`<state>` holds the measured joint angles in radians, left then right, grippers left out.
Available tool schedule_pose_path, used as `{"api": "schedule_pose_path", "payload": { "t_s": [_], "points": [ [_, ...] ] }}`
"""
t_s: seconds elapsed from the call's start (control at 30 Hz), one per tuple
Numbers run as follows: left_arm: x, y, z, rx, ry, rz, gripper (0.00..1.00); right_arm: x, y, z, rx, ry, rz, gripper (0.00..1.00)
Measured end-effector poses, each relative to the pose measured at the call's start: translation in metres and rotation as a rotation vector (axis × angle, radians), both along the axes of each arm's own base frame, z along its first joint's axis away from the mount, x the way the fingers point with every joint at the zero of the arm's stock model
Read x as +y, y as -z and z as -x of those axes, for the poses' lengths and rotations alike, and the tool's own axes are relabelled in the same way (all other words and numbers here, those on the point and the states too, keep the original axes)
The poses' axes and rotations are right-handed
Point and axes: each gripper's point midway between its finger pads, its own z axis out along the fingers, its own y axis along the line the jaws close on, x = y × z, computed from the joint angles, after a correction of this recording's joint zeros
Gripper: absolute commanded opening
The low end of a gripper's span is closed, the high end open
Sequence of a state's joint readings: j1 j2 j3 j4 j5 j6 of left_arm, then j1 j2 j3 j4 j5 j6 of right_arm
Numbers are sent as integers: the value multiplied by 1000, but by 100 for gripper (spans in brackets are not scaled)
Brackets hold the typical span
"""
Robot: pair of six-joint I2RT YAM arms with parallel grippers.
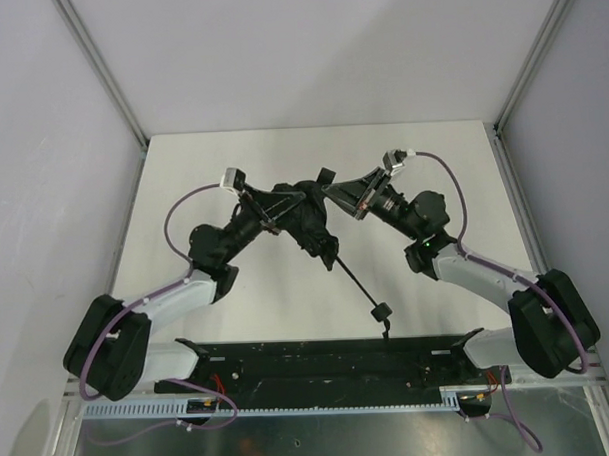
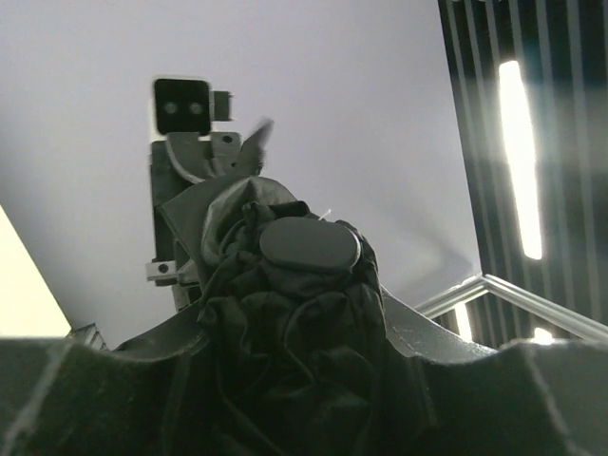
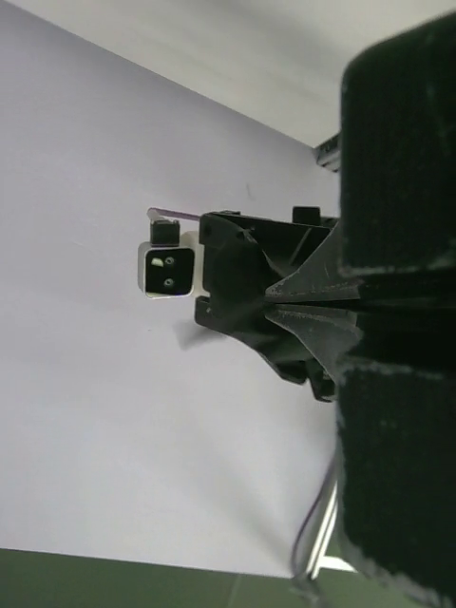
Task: Put away the umbrella
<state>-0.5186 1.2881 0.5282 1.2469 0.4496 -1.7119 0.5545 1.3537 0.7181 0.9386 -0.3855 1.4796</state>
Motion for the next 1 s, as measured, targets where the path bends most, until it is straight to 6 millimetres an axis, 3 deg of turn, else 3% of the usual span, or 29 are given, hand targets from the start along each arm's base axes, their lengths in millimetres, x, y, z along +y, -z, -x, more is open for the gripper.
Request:
{"api": "schedule_pose_path", "payload": {
  "t_s": [0.17, 0.3, 0.43, 0.6, 0.87, 1.0],
  "points": [
    [3, 0, 6, -6, -24, -59, 0, -3, -10, 16, -185, -20, 73, 0],
    [3, 12, 5, 22, -47, -132, 0, -7, -12, 31, -291, -24, 112, 0],
    [4, 27, 3, 65, -76, -201, 0, -11, -8, 42, -335, -17, 135, 0],
    [10, 26, 4, 76, -119, -224, 0, -14, -10, 48, -377, -9, 137, 0],
    [10, 36, 0, 143, -152, -312, 0, -6, -13, 64, -457, -64, 148, 0],
    [10, 35, 0, 175, -162, -354, 0, 6, -24, 81, -521, -123, 146, 0]
  ]
}}
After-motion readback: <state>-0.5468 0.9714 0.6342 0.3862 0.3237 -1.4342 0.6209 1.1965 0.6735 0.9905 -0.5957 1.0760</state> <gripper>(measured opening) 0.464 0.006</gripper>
